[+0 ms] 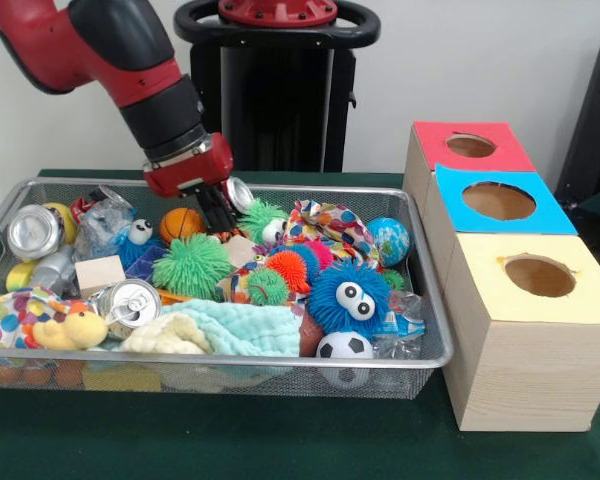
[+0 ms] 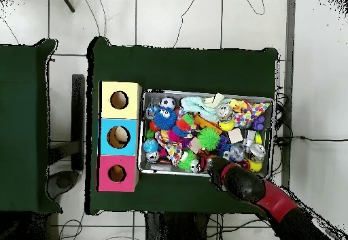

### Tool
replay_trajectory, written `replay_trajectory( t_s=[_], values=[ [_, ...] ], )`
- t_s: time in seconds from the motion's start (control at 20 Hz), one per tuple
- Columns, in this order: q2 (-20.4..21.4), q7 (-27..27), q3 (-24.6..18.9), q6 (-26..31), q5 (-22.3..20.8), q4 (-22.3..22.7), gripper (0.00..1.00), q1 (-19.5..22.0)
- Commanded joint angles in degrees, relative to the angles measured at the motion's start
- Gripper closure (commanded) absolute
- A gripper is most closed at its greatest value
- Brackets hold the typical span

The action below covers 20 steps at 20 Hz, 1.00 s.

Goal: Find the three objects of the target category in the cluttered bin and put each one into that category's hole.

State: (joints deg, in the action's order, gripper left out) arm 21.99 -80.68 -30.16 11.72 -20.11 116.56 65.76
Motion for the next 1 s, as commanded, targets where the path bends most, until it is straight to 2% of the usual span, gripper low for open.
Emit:
replay_trajectory(
  t_s=[0.05, 0.35, 0.7, 0.75, 1.0],
  values=[
    [-3.4, -3.2, 2.4, 2.5, -4.0, -1.5, 1.0, -6.3],
    [-3.2, -3.9, 5.5, 1.1, -4.5, -2.3, 1.0, -8.4],
    [-1.9, -4.5, 10.7, 6.4, -3.0, -4.5, 1.0, -13.3],
    [-1.7, -4.3, 11.6, 7.2, -2.6, -4.8, 0.0, -14.1],
    [-0.8, -4.9, 15.3, 8.2, -2.7, -5.9, 0.0, -17.7]
  ],
)
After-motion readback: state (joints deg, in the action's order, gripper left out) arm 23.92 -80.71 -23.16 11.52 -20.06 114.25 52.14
